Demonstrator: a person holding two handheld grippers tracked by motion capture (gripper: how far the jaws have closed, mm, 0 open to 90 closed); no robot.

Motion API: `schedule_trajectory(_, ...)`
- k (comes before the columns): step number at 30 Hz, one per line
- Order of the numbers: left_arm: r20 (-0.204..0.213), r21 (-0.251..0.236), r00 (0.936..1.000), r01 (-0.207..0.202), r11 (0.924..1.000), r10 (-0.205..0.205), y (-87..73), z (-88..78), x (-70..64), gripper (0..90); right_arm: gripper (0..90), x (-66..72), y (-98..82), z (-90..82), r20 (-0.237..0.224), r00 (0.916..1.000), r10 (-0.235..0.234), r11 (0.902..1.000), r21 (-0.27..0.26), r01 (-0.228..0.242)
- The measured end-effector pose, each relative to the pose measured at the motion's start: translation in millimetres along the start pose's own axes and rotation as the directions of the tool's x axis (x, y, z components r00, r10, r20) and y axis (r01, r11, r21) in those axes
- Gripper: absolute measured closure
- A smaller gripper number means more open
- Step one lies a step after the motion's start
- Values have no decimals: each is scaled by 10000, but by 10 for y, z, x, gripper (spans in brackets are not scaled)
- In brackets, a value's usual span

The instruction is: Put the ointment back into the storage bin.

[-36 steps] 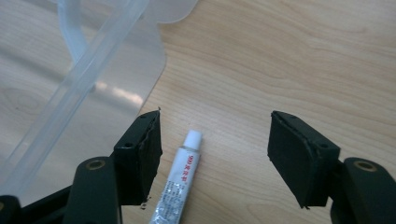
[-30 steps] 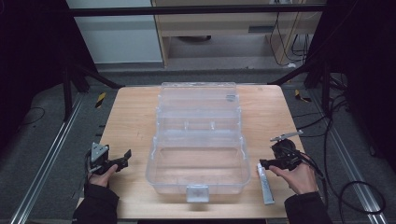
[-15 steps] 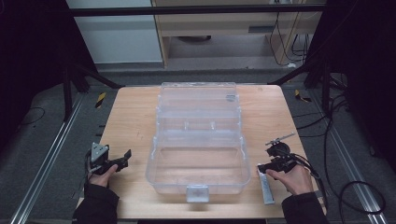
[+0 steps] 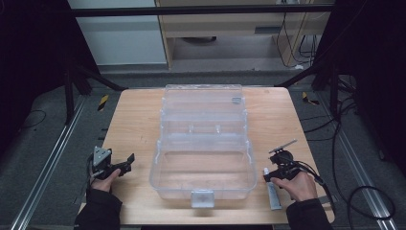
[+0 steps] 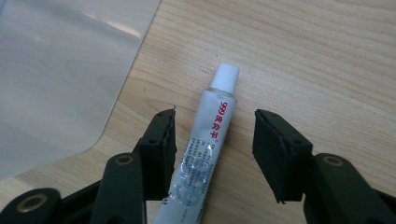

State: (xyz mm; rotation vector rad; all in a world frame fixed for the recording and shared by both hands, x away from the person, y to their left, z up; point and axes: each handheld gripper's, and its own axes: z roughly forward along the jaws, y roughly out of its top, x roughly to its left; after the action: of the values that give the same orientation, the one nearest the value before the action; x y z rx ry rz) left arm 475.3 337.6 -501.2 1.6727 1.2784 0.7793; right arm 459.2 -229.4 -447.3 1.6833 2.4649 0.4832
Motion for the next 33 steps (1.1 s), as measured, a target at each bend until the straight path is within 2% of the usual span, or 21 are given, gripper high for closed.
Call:
schedule_trajectory(12,18,-1,10000,5,10000,-5,0,-1,1,27,578,34,43,105,140,9999,-31,9988,483,24)
schedule_trajectory(21,32,0,10000,3,10000,-3,0,0,1,27,648,45,64,176,139,9996,-225,9967,780,214)
schedule_trajectory(33,37,-4,10000,-5,10000,5,0,1,1,27,695,76,78,231,126,9983,-566,9929,1057,550)
